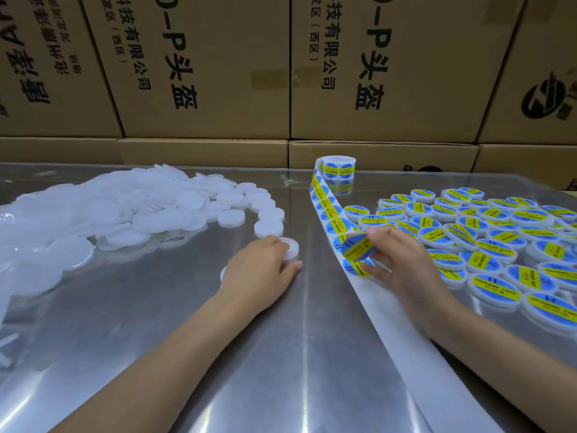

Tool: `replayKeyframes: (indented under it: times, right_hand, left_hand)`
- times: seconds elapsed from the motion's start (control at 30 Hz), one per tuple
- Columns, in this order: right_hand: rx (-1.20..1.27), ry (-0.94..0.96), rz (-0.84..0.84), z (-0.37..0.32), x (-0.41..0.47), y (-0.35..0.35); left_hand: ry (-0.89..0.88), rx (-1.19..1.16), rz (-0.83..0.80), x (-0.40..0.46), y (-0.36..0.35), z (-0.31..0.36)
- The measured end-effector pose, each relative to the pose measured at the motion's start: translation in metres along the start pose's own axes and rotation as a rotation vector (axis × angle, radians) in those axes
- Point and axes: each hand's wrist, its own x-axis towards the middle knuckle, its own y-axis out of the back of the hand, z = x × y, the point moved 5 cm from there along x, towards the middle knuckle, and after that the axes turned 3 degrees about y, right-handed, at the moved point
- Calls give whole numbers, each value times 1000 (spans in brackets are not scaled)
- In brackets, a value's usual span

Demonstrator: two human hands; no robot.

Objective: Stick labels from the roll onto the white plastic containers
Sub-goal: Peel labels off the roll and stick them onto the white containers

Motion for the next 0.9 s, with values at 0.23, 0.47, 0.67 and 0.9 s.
replayKeyframes:
  times: [0.23,0.47,0.67,0.9]
  right_hand:
    - [78,-109,-64,8,-2,-4]
    - [162,-187,-177,11,-5,-15]
    - [274,-241,-113,13,-3,-10]
    - [277,-257,-95,13,-3,-10]
  left_hand:
    - [44,-146,21,0,6,3]
    - [229,-1277,-143,-2,2,25]
    - [318,-1536,-332,-6,-5,28]
    - [252,-1551,-415,-8,-7,35]
